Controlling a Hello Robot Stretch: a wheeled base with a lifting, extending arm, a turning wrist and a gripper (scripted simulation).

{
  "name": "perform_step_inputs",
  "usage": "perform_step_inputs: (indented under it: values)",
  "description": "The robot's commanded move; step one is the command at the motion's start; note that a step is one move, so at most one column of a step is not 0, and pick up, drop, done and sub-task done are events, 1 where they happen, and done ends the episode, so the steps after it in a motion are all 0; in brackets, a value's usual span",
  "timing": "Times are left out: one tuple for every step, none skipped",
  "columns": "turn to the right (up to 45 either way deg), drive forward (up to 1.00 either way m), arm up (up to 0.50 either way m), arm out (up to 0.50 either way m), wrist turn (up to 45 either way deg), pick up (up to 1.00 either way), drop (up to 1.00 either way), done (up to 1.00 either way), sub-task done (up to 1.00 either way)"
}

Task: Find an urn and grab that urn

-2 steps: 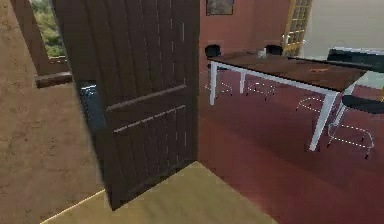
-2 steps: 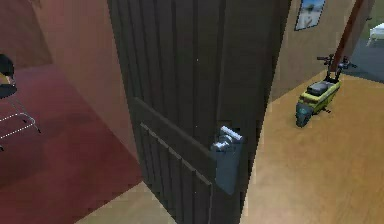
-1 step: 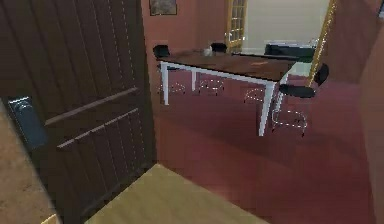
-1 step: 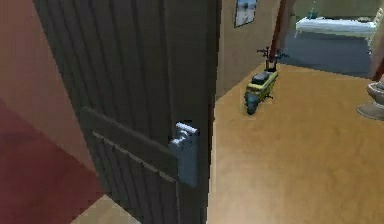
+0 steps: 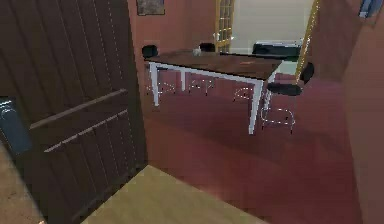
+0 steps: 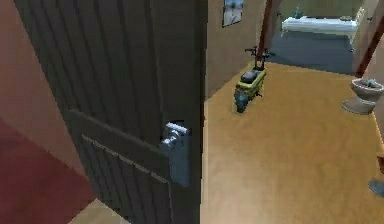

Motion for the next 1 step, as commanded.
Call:
perform_step_inputs:
  values:
    - [0.0,1.00,0.00,0.00,0.0,0.00,0.00,0.00,0.00]
